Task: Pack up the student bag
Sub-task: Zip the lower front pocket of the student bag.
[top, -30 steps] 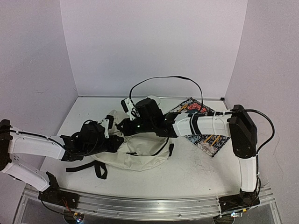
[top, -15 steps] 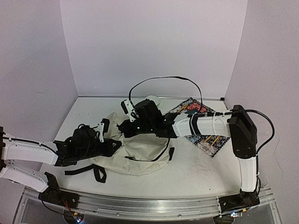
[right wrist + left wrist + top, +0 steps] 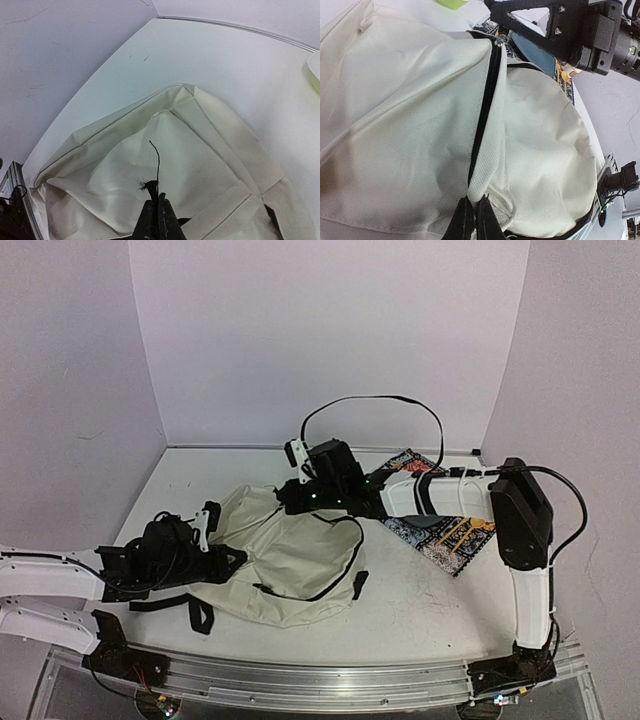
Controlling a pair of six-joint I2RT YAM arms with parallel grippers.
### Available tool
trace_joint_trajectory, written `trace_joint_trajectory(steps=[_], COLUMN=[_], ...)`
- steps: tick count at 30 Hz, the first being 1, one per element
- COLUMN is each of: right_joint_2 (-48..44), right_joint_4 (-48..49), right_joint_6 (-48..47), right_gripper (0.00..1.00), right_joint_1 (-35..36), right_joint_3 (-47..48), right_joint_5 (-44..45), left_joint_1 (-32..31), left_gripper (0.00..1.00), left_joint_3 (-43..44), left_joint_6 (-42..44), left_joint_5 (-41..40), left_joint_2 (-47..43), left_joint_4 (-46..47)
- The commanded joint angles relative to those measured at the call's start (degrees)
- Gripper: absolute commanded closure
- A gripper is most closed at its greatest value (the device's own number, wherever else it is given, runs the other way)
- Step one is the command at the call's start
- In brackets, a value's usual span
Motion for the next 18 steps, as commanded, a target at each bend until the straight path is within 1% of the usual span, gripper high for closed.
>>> trace_joint_trajectory(steps=[1, 4, 9, 14, 18], right_joint_2=[-0.5, -0.3, 0.3, 1.3, 2.1], right_joint_4=[5.2, 5.1, 5.1, 3.9, 3.2], right_joint_6=[-0.6, -0.6, -0.1, 3.1, 4.7], right_gripper=[1.0, 1.0, 1.0, 1.0, 1.0], right_joint_1=[-3.9, -5.0, -7.7, -10.6, -11.6], right_joint_3=[-0.4, -0.9, -0.9, -0.7, -0.2], right_joint_5=[6.7, 7.0, 7.6, 7.4, 5.9], left_joint_1=[-0.5, -0.5, -0.5, -0.5, -0.4], left_gripper=[1.0, 1.0, 1.0, 1.0, 1.0], left_joint_3=[-0.7, -0.9, -2.1, -4.4, -5.1], left_joint_6=[-2.5, -3.8, -6.2, -9.4, -10.2], left_joint_5=[-5.7, -8.5, -10.5, -13.4, -15.0], left_joint_2=[-2.5, -3.7, -6.7, -12.5, -14.2], left_joint_4=[-9.8, -11.5, -13.0, -14.3, -16.0])
